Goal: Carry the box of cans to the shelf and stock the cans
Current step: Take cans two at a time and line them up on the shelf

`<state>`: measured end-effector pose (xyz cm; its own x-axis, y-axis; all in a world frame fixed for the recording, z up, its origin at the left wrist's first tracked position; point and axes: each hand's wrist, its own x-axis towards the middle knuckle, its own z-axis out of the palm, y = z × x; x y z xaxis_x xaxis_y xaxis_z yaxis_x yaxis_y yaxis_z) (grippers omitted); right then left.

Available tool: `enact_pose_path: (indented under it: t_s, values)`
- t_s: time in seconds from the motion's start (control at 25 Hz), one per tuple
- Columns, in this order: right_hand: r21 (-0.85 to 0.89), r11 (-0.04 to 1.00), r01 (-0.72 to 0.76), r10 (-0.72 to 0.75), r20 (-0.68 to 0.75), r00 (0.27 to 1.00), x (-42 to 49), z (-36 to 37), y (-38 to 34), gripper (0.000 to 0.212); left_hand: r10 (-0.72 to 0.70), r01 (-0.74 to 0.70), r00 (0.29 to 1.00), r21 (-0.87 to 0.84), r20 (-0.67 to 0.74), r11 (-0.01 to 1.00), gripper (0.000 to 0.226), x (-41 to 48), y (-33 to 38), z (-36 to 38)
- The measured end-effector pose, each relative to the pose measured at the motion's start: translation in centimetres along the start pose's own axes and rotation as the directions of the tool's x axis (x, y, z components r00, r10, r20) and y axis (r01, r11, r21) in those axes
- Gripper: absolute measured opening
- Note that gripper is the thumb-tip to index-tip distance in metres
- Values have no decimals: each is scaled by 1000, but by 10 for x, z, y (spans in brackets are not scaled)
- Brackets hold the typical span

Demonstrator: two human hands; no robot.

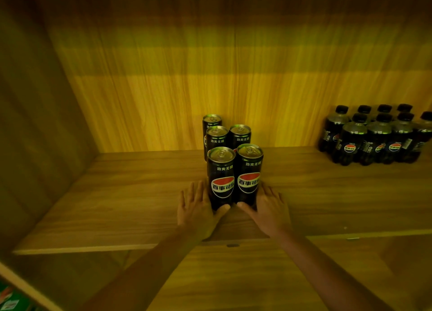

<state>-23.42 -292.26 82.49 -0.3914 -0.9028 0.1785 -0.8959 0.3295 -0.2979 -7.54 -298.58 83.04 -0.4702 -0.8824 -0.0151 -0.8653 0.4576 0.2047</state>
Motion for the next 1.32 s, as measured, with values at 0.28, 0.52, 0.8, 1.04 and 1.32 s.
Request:
enact_pose_path:
  t_s: [0.28, 0.52, 0.8, 1.04, 1.32]
  values:
    - [-14, 998, -58, 59, 68, 996, 33, 8, -5, 86, -25, 25, 999, 18, 21, 1000, 89, 42, -5, -1]
    - [4, 998, -68, 67, 103, 992, 41, 10, -4, 88, -8, 8, 1000, 9, 19, 1000, 90, 48, -7, 0]
    - [-21, 999, -35, 37, 85, 996, 15, -18, 3, 76, 24, -24, 998, 7, -63, 1000, 85, 19, -15, -18]
    - [-68, 995, 79, -77, 22, 997, -31, -50, -7, 54, 79, -69, 982, 64, -172, 996, 74, -48, -16, -48]
    - [-7, 987, 161, -161, 6, 987, -91, -53, -47, 60, 105, -93, 977, 72, -187, 993, 70, -127, -31, -48]
